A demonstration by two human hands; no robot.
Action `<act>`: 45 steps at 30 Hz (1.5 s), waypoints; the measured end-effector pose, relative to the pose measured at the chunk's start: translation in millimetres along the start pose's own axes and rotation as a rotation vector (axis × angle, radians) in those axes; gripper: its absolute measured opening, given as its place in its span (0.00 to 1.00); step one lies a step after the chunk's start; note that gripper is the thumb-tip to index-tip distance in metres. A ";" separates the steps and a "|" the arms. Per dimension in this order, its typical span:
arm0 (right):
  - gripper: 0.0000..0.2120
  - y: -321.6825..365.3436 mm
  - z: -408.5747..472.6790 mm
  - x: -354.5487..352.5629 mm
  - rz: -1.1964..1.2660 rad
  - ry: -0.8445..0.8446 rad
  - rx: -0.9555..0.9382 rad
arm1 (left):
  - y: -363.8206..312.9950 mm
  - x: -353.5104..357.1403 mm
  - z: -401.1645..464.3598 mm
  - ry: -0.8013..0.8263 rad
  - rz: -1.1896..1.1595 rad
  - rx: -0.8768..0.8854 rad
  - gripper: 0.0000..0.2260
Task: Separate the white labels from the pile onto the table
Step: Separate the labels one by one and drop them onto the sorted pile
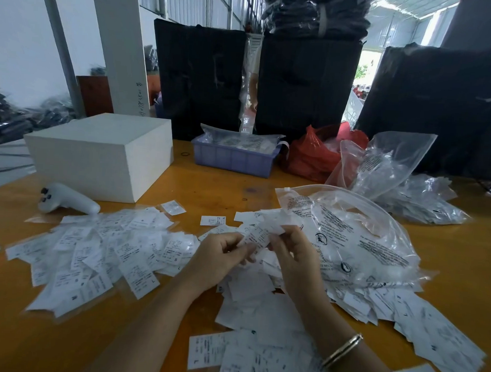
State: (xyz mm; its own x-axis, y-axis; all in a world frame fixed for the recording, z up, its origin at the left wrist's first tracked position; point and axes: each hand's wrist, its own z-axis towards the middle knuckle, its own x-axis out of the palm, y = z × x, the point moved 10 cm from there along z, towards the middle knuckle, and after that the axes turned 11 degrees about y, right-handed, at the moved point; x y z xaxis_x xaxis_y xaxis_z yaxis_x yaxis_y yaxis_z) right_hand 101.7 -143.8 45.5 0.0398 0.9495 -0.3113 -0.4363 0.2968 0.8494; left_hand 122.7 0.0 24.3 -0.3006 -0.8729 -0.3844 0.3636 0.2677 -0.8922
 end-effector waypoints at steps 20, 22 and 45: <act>0.07 -6.2 -0.2 11.4 -0.099 0.084 0.073 | -0.4 -9.4 -3.8 -0.084 0.111 -0.002 0.13; 0.09 -7.3 -0.9 7.3 -0.053 0.049 0.100 | 0.0 -15.2 -4.3 -0.139 0.142 -0.011 0.06; 0.06 -66.3 44.1 -114.0 -1.032 0.026 0.566 | -20.9 -56.7 -21.1 -0.489 0.831 0.038 0.11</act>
State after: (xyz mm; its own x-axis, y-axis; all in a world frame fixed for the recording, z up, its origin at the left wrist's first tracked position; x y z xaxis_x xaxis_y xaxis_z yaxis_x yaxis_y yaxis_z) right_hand 165.8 -267.2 43.4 0.1189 0.2325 -0.9653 0.2535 0.9329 0.2560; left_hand 113.5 52.4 59.8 0.4629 -0.4866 -0.7409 0.3254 0.8708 -0.3685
